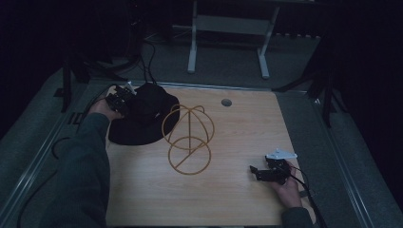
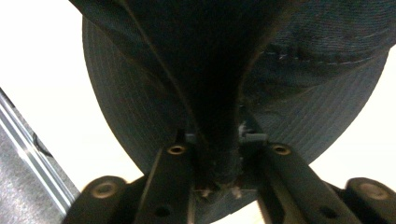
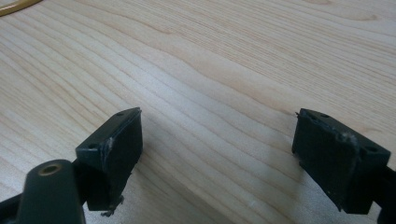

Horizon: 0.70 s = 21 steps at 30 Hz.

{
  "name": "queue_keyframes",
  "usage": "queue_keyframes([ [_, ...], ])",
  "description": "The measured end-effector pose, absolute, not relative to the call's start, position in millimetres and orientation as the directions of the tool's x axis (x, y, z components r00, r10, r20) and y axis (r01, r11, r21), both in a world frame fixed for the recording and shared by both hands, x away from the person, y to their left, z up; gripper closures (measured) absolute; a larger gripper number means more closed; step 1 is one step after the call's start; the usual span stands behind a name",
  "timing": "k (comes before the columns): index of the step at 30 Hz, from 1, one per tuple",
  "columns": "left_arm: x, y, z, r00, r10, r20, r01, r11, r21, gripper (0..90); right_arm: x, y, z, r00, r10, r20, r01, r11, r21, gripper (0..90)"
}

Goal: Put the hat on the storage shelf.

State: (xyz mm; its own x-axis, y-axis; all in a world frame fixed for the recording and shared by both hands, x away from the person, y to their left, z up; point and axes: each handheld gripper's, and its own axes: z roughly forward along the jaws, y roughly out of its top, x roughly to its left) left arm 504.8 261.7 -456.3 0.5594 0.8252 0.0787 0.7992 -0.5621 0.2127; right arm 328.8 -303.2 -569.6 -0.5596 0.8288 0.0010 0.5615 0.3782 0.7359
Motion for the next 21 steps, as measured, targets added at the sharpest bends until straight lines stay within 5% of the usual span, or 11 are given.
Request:
queue_keyframes([
  [5,508,260,-461,0.544,0.835,0.080,0.815,-0.549,0.185,68.5,329,-303,-570,-0.559,0.829,0.001,0.562,0.378,0.736,16.0],
  [11,508,255,-463,0.558,0.824,0.099,0.810,-0.567,0.151,83.9,329,-303,-570,-0.560,0.829,0.001,0.561,0.379,0.736,16.0],
  [21,503,248,-456,0.569,0.807,0.158,0.792,-0.589,0.158,88.1,329,-303,-570,-0.560,0.829,0.001,0.561,0.378,0.736,16.0],
])
